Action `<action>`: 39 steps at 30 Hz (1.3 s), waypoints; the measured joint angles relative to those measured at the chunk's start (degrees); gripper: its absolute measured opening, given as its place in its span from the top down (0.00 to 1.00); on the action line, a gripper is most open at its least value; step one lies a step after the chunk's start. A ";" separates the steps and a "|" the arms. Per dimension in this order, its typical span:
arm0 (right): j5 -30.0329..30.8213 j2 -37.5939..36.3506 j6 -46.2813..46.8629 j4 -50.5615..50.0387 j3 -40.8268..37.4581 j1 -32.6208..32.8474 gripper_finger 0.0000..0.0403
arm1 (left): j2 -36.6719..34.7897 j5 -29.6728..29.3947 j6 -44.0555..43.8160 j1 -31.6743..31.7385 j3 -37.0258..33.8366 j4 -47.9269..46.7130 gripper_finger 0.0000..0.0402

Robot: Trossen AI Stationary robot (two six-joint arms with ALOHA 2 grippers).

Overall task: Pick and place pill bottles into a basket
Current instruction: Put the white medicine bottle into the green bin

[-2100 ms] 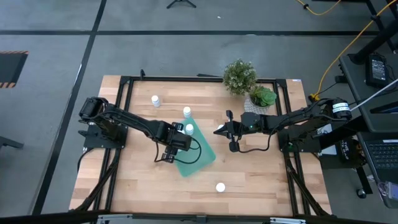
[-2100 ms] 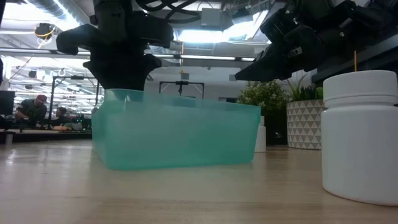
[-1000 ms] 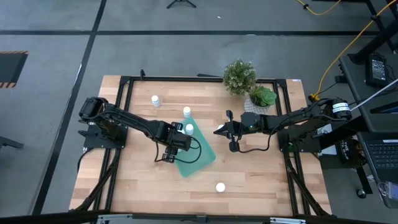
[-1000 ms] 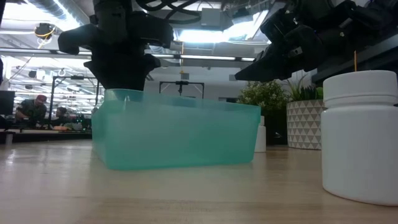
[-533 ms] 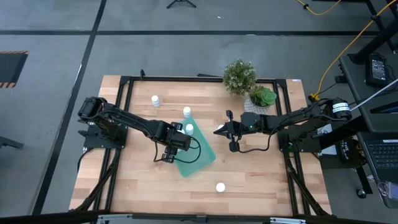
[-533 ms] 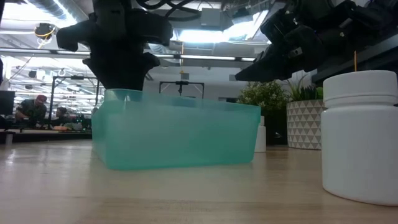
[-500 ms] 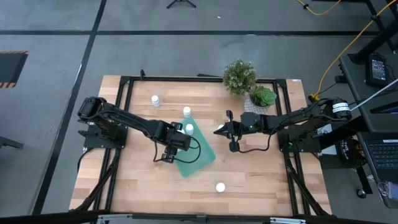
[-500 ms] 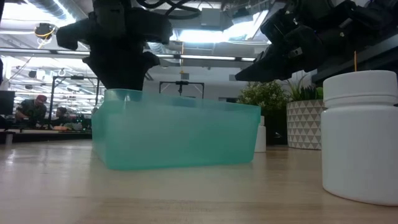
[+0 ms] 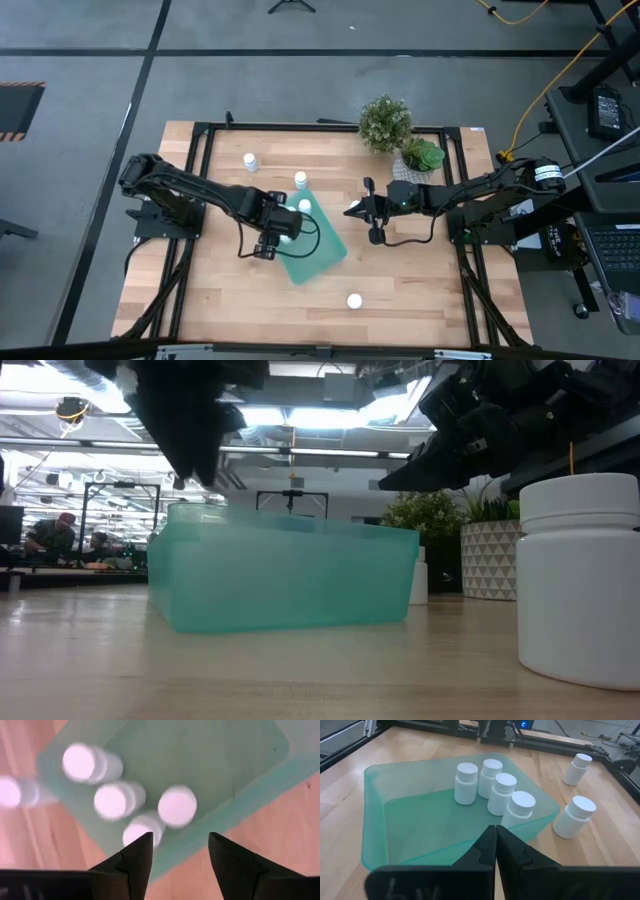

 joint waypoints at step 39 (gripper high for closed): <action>0.11 -1.16 1.31 -11.17 6.24 -1.12 0.97 | -39.33 -41.05 -9.43 -11.70 -37.21 33.15 1.00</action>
